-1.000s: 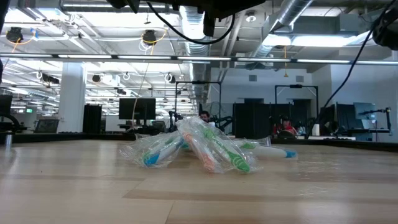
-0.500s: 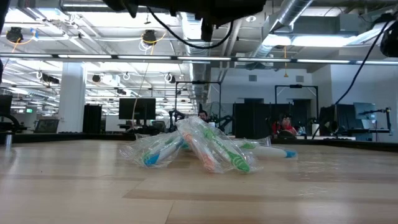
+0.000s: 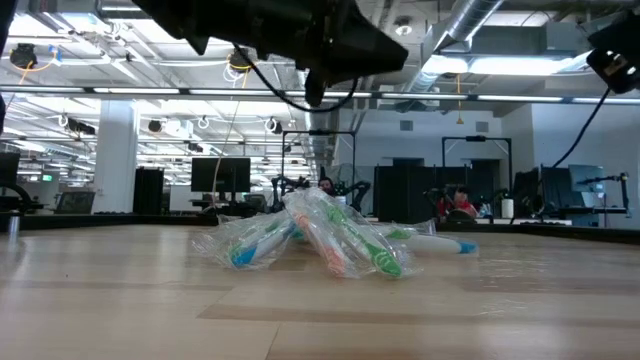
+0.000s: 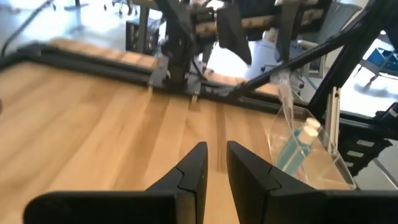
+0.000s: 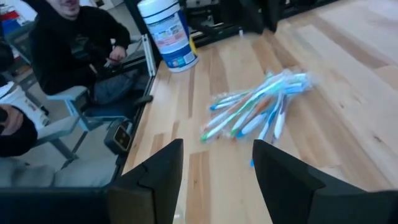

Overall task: Pick & Place toothbrushing station
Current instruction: Put the green toothbrush into the transparent organizer

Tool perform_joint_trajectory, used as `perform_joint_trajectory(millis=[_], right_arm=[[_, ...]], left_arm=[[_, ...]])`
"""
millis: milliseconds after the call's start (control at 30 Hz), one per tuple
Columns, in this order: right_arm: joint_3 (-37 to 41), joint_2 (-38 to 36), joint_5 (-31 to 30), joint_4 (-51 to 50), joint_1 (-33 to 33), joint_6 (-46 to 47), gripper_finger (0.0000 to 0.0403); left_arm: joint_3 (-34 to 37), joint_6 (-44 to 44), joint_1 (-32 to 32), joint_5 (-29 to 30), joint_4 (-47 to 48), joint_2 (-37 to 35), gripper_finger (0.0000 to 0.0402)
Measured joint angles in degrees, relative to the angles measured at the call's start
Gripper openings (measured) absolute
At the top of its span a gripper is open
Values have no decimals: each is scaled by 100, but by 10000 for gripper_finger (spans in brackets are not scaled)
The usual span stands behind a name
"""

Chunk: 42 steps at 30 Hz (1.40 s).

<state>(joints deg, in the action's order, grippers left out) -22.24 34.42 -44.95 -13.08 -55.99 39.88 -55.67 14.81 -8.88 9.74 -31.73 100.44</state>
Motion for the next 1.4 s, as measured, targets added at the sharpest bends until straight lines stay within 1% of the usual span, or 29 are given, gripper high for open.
perform_joint_trajectory(millis=[133,233,300,433,633,700,933,1133,1400], right_arm=[[0,10,6,0,190,-1,182],[0,5,7,53,301,-67,182],[0,5,30,226,352,-311,182],[0,5,132,617,476,-899,182],[0,4,152,1127,684,-1626,182],[0,5,157,1214,745,-1773,182],[0,5,162,1212,900,-1799,182],[0,5,162,1180,892,-1799,182],[0,121,162,1182,892,-1799,182]], left_arm=[[206,336,-2,-6,55,0,53],[391,405,-2,-5,98,0,53],[499,415,19,-5,90,0,53],[770,752,129,-13,94,0,54],[1170,1256,431,-501,88,0,67],[1270,1273,497,-566,88,0,73],[1436,1268,645,-571,78,0,82],[1567,1270,643,-571,85,0,82],[1570,1314,640,-573,75,0,82]])
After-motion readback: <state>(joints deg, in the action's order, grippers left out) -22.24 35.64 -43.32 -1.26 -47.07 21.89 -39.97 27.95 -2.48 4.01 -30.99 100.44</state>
